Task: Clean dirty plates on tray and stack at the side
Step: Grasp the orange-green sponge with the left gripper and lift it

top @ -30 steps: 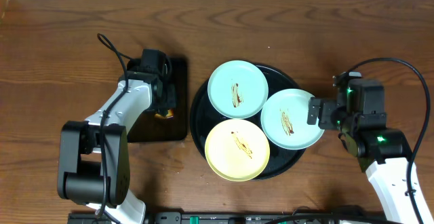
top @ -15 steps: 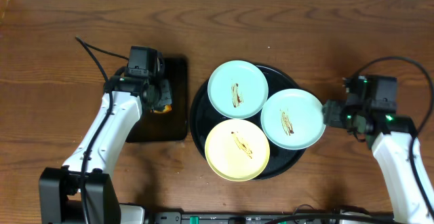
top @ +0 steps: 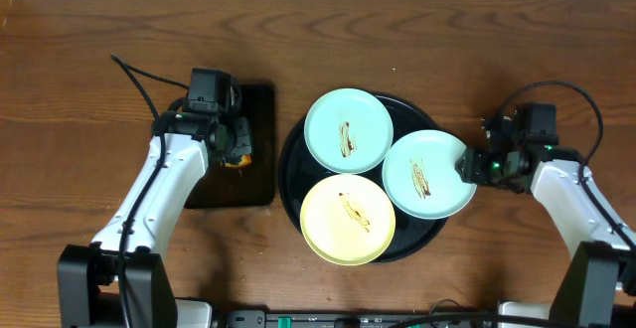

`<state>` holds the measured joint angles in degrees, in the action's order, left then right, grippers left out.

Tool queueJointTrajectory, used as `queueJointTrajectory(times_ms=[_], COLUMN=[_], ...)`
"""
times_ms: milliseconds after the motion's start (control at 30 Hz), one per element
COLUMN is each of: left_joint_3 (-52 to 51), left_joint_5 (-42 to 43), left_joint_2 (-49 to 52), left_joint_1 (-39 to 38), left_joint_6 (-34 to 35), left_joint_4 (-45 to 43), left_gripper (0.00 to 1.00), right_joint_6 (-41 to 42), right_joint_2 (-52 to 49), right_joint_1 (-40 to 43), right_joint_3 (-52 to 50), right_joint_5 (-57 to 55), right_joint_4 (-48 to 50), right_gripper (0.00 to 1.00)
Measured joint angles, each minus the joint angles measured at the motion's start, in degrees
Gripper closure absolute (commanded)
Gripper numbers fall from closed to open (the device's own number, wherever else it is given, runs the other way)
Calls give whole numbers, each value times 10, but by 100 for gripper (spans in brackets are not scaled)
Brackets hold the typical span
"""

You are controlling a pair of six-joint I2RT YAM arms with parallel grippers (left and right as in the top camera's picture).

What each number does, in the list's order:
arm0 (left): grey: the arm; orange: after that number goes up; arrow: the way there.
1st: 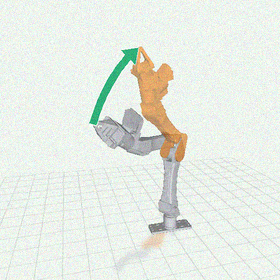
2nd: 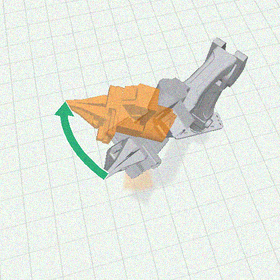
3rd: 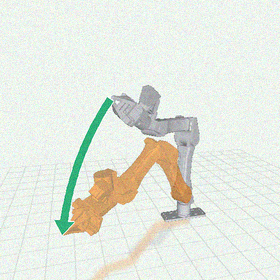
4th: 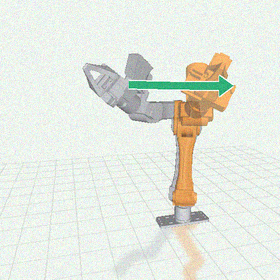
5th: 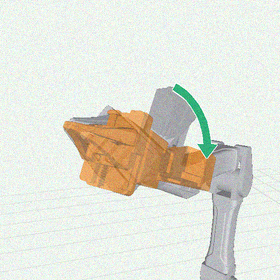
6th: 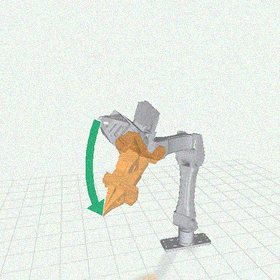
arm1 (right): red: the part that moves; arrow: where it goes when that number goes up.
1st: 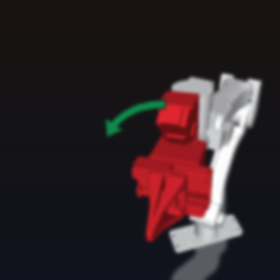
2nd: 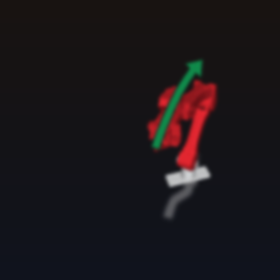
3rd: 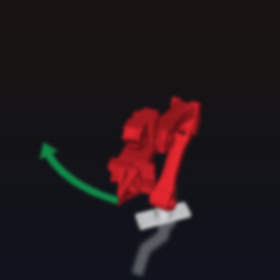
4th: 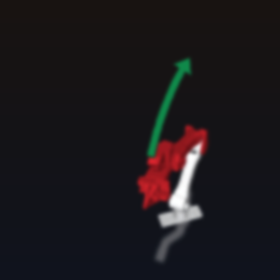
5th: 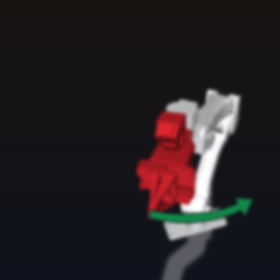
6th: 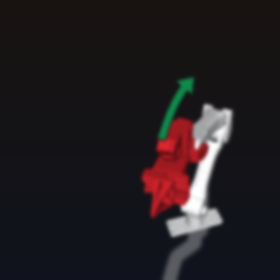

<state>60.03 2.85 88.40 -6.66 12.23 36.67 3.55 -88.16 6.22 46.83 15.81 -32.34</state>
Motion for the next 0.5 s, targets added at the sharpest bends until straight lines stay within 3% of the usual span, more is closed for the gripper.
queueJointTrajectory(times_ms=[267, 500], left_joint_3=[0, 0], left_joint_5=[0, 0], left_joint_2=[0, 0], left_joint_1=[0, 0], left_joint_6=[0, 0], left_joint_4=[0, 0], left_gripper=[92, 93], right_joint_6=[-3, -4], right_joint_2=[-10, -10], right_joint_1=[0, 0], right_joint_3=[0, 0], right_joint_5=[1, 1], right_joint_4=[5, 4], right_gripper=[89, 99])
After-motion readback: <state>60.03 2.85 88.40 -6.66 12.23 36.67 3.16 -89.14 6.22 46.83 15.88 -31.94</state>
